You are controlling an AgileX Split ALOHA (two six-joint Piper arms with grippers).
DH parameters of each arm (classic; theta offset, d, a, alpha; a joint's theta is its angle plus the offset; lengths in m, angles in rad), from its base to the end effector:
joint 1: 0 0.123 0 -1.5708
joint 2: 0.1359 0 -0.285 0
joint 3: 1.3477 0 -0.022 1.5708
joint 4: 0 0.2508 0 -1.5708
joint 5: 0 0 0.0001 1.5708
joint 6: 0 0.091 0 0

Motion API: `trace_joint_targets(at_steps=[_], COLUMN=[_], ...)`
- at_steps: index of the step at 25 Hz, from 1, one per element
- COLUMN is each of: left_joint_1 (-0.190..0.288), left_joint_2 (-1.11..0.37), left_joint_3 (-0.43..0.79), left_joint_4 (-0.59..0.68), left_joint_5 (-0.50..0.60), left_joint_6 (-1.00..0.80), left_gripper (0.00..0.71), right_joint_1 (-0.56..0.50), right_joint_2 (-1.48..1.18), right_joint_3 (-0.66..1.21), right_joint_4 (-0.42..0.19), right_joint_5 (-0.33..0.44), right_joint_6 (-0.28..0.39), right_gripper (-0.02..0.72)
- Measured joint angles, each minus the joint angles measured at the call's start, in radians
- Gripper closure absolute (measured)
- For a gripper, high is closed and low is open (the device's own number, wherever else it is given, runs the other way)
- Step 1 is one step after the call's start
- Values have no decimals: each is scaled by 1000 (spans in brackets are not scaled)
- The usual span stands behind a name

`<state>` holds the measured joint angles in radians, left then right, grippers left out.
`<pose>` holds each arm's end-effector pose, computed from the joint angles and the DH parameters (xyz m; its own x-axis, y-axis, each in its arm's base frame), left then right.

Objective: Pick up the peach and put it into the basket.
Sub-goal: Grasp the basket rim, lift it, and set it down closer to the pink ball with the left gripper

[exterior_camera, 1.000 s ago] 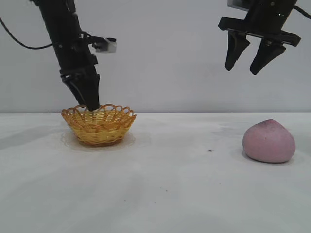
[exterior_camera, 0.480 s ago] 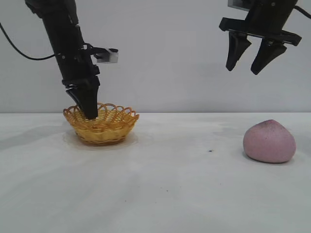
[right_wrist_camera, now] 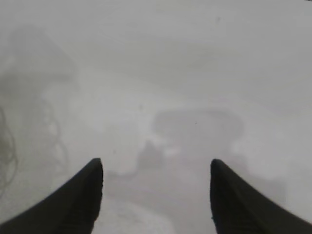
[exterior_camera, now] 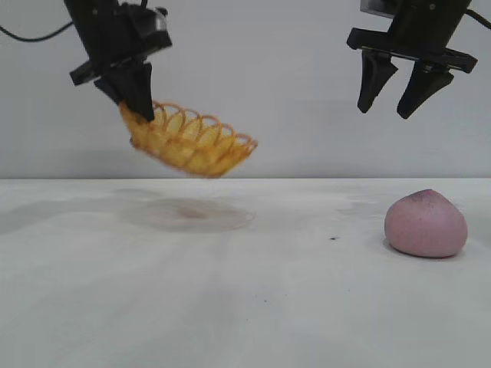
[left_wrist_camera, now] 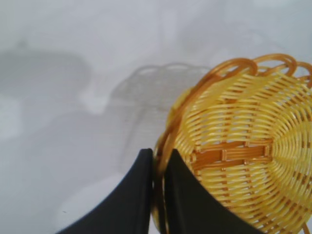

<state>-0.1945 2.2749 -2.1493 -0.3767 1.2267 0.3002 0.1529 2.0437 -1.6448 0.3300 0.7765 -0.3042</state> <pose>0.4759 -0.1259 0.2448 -0.8668 0.3302 -0.3736 0.4420 0.8557 -0.2691 0.4432 0.0892 0.2234 -0.8440 -0.1936 -0.5002 -0.3130 0.9351 0.1662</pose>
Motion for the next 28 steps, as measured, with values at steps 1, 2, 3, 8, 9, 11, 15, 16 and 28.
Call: trace_joint_targets(at_steps=[1,2,3,8,9,11,15,16,28], left_joint_1=[0,0,0,0,0,-2,-34,-45,-233], left_joint_2=[-8,-17,-25,-76,-84,-108,-185,-206,-442], left_joint_3=[0,0,3,105,143,225,426,485,1154], left_joint_4=[-5,-10,-12,-95,-112,-132,-168,-189,-530], left_joint_5=[0,1,2,2,0,0,-93,-142,-860], left_joint_6=[-32,-64,-88,-148,-153,-157,-166,-166,-128], left_gripper=[710,710,710,710,710,710,710,710,710], right_joint_1=[0,0,0,0,0,0,0,0,0], right_joint_2=[0,0,0,0,0,0,0,0,0], right_joint_3=[0,0,0,0,0,0,0,0,0], right_joint_4=[0,0,0,0,0,0,0,0,0], right_joint_5=[2,2,2,2,2,2,-13,-15,-21], right_joint_6=[0,0,2,2,2,2,2,2,2], right_gripper=[248,248,248,248,248,248,248,248,248])
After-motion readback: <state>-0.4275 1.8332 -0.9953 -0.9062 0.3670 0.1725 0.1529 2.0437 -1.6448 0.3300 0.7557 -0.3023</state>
